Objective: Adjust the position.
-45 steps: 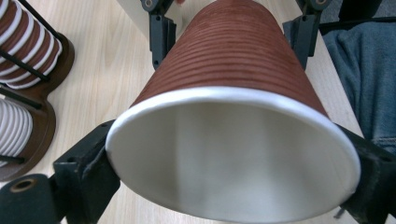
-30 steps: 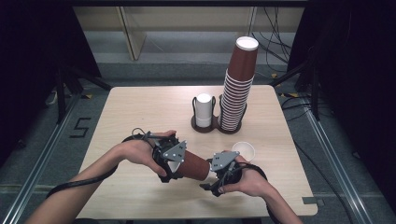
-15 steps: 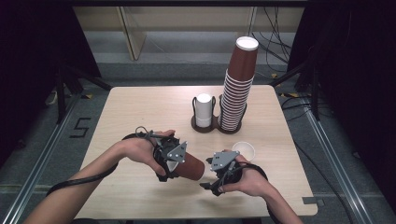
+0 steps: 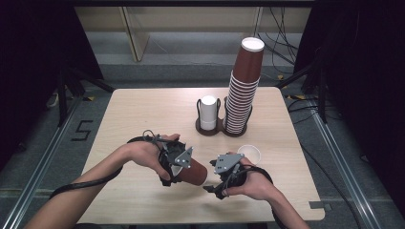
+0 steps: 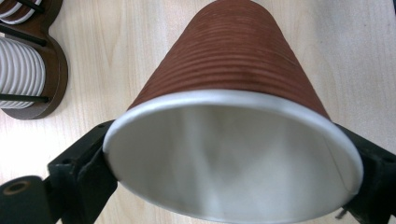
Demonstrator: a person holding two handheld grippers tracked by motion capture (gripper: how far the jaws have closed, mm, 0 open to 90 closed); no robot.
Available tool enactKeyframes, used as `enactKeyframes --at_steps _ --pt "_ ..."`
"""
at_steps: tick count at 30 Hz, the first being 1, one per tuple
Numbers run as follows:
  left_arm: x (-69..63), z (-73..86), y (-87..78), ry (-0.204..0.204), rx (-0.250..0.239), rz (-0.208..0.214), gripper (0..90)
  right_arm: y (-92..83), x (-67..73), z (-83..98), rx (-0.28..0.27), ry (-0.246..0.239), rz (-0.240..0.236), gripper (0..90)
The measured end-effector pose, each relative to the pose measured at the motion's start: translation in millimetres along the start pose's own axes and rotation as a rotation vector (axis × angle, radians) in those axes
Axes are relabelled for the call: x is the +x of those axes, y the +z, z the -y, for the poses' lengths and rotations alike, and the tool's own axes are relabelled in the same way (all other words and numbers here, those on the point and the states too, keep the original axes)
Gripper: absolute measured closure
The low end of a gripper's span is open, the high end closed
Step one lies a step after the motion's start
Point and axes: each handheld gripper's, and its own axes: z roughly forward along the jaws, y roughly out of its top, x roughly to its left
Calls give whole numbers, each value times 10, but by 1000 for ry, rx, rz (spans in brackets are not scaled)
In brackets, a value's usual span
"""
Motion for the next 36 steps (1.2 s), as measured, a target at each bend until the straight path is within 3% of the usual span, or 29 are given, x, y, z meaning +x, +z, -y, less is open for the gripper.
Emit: enactKeyframes --at_steps 2,4,5,6,7,8,9,10,11,12,14,15,16,17,18,19,21,22,24,25,26,33,35,36 --pt "1 -3 0 3 3 0 74 1 -1 -4 -3 -3 2 153" --pt "-19 -6 20 -24 -16 3 74 5 -1 -16 -10 -12 8 153" --pt "-2 -13 11 4 9 3 74 9 0 -24 -13 -11 5 153" --pt "-19 -17 28 -14 -8 2 74 11 20 -34 -22 16 12 153" --pt "-4 -26 19 10 13 3 74 20 5 -55 -33 -9 8 153" --pt "-22 -31 35 -13 -10 5 74 23 10 -74 -41 -13 11 153" --pt "-21 -40 35 -10 -10 6 74 29 2 -97 -53 -29 19 153" --pt "-5 -51 23 18 12 4 74 41 14 -116 -53 -16 12 153" --pt "-23 -56 40 -6 -12 7 74 49 37 -133 -51 8 12 153" --pt "-21 -63 42 -2 -12 9 74 65 43 -153 -52 8 8 153" --pt "-2 -78 30 27 11 7 74 100 22 -193 -62 -40 17 153" --pt "-18 -79 44 0 -14 8 74 118 22 -206 -66 -35 9 152" --pt "-15 -82 43 0 -15 8 74 125 14 -219 -69 -41 13 153" --pt "-15 -84 45 -5 -19 9 74 136 37 -224 -59 -1 13 153" --pt "-14 -87 44 -4 -19 9 74 150 36 -233 -56 -6 11 152" --pt "-10 -90 41 -1 -17 8 74 166 15 -245 -61 -41 13 152" --pt "-7 -97 37 1 -17 8 75 192 50 -249 -44 0 3 152" --pt "7 -104 25 24 1 7 74 210 20 -261 -56 -51 10 152" --pt "-11 -109 37 3 -21 10 75 238 28 -266 -55 -37 -4 152" --pt "-13 -112 39 4 -21 10 75 233 56 -264 -39 4 -3 152" --pt "-14 -115 39 6 -19 11 74 255 24 -274 -50 -51 -10 152" --pt "-17 -130 44 6 -28 18 74 272 20 -276 -48 -55 -7 154" --pt "-17 -134 44 5 -31 18 74 269 43 -268 -43 -16 -5 155" --pt "-15 -137 42 7 -30 18 75 280 22 -270 -48 -47 -6 155"
